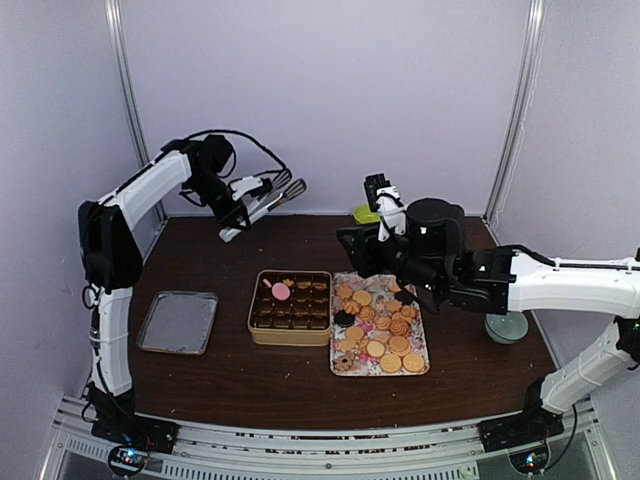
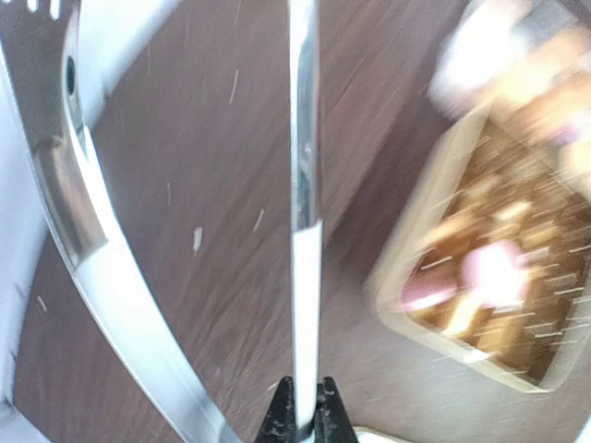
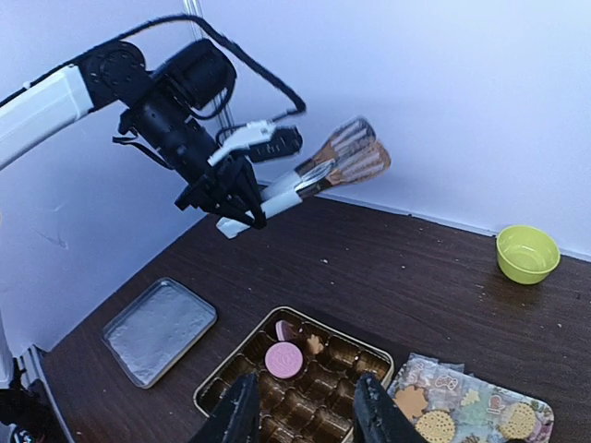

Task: Pack the cookies
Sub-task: Pick up the clamp at the corner of the board, then pass from the left arm to the right

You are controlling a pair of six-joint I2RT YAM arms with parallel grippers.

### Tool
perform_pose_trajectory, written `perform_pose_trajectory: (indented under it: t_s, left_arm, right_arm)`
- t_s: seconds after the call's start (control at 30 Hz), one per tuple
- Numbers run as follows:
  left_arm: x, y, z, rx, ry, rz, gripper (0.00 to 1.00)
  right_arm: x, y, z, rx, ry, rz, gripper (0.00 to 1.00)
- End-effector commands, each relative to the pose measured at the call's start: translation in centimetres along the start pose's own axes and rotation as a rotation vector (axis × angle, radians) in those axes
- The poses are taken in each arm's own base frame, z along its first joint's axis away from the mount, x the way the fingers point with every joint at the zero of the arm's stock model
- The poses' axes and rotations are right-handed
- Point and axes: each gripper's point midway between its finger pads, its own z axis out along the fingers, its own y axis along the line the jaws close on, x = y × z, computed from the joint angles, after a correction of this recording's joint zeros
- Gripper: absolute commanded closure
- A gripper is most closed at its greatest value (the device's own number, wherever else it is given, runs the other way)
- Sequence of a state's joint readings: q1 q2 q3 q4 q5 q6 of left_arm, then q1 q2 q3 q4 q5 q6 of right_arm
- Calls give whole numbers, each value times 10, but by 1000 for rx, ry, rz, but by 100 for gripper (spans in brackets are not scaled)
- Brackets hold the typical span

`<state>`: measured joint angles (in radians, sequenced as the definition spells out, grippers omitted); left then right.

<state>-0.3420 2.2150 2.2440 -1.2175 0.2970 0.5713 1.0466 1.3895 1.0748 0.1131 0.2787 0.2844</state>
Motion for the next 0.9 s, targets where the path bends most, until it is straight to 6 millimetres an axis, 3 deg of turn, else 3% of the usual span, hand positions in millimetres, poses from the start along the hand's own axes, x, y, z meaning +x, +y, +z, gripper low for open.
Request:
perform_pose_trajectory:
  t_s: [0.0, 0.13, 0.23, 0.3, 0.43, 0.6, 0.87]
  left_arm:
    - [-74, -91, -124, 307, -437, 84, 100]
    - [-94, -155, -199, 627, -712, 114, 100]
    - [-100, -177, -236, 814, -825, 83, 100]
    - [-101, -187, -249, 898, -847, 76, 100]
    - [-95, -215, -260, 1014, -845, 86, 100]
    - [-90, -241, -260, 1095, -836, 112, 100]
    - [-90, -261, -257, 1124, -809, 138, 100]
  right_arm:
    - [-30, 0, -9, -123, -110, 185, 64]
    - [-58, 8, -8, -266, -186, 287, 62]
    - [-80, 30, -4, -365, -224, 290, 61]
    - [-96, 40, -2, -413, -245, 305, 60]
    - [-116, 55, 3, -482, -297, 344, 60]
    - [-132, 79, 7, -552, -316, 356, 57]
    - [-125, 92, 18, -598, -292, 412, 61]
